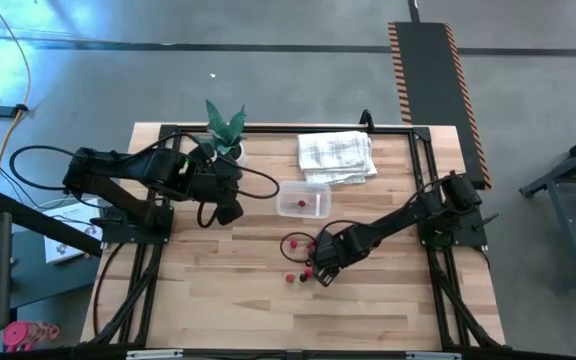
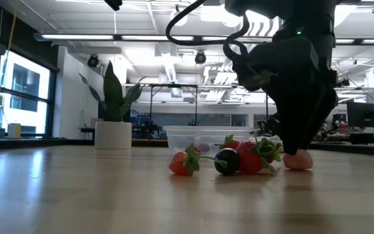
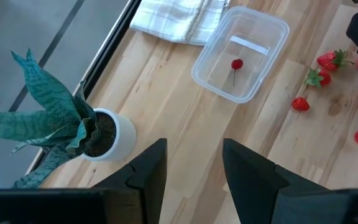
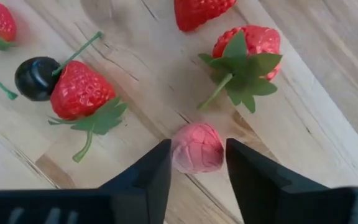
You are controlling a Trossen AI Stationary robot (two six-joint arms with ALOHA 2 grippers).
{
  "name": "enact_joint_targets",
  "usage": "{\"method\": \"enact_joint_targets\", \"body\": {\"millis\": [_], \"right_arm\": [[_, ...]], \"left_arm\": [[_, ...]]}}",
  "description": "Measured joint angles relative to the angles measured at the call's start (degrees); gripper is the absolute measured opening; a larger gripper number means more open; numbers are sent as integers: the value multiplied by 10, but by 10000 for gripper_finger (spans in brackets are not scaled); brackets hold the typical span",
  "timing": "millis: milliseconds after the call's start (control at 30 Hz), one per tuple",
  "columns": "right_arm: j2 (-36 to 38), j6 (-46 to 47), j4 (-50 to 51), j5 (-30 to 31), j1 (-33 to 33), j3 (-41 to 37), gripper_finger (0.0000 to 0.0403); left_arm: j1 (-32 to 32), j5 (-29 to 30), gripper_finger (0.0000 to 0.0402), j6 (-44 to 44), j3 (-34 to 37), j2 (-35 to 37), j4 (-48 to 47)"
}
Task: Pick and placing Produce into tupperware
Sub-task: Put the peach into the transparent bin
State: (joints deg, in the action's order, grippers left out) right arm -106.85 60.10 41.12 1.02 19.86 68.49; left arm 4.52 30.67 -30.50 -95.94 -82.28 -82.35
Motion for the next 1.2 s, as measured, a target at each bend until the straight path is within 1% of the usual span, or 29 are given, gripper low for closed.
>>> {"method": "enact_joint_targets", "body": {"millis": [200, 400, 533, 667, 867, 967, 1100, 1200], "right_arm": [[0, -15, 0, 0, 0, 0, 71], [0, -17, 0, -5, 0, 0, 25], [7, -16, -2, -26, 0, 0, 4], [35, -15, 11, -25, 0, 18, 1], [93, -19, 87, 50, -9, 71, 1], [118, -39, 134, 101, -23, 103, 1], [132, -111, 193, 160, -64, 154, 1], [132, -185, 202, 174, -105, 188, 1]], "left_arm": [[0, 0, 146, 0, 0, 0, 0], [0, -2, 146, -1, 0, 0, 0], [0, -2, 146, -2, 0, 0, 0], [0, -2, 146, -3, 0, 0, 0], [0, -2, 146, -8, 0, 0, 0], [0, -2, 146, -9, 0, 0, 0], [0, -2, 146, -9, 0, 0, 0], [0, -2, 146, -9, 0, 0, 0]]}}
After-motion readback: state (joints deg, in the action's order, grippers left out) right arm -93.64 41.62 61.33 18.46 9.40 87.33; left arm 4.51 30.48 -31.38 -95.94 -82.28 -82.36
